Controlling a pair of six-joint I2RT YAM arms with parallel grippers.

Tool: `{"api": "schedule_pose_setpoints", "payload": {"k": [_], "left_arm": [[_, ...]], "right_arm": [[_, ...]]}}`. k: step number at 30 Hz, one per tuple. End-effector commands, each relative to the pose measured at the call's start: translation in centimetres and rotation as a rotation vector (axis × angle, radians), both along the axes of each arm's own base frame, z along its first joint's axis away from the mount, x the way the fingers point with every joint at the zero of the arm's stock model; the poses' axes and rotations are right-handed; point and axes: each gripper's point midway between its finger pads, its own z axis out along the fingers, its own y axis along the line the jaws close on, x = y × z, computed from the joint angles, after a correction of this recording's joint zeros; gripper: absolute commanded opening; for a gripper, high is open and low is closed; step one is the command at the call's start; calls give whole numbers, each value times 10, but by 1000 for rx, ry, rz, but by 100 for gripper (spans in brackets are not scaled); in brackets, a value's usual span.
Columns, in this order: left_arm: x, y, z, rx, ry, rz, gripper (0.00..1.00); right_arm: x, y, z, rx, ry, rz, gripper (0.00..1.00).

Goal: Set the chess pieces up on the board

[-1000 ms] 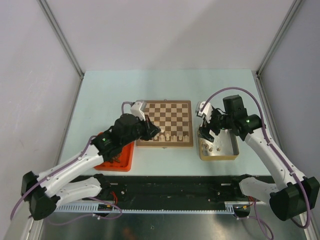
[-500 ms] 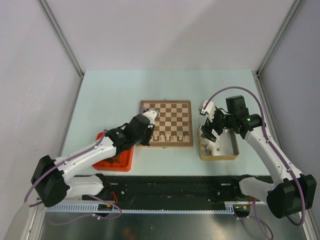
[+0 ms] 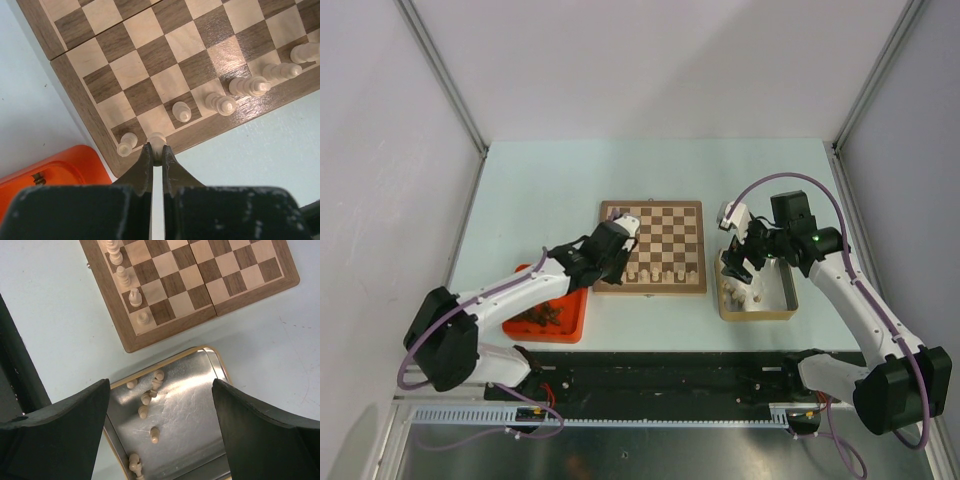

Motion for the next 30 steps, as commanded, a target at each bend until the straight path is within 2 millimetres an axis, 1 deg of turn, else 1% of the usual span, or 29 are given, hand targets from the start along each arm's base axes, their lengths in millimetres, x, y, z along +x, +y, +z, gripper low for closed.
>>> {"api": "schedule_pose_setpoints", "payload": {"k": [1,6,18,23,30], "left_arm": [[14,-10,18,-35,-38,-23,5],[14,-12,5,-20,-2,-31,6],[19,-14,-9,6,33,-27,8],[20,-14,-15,12,49,-24,12],[19,-13,-18,13,61,-14,23]], "right_arm": [[2,0,0,5,-5,-2,88],[2,0,0,4,-6,-5,88],[3,-2,-1,1,-5,-11,88],[2,-2,-1,2,-5,-10,88],[3,-3,-1,0,-6,-11,88]]}}
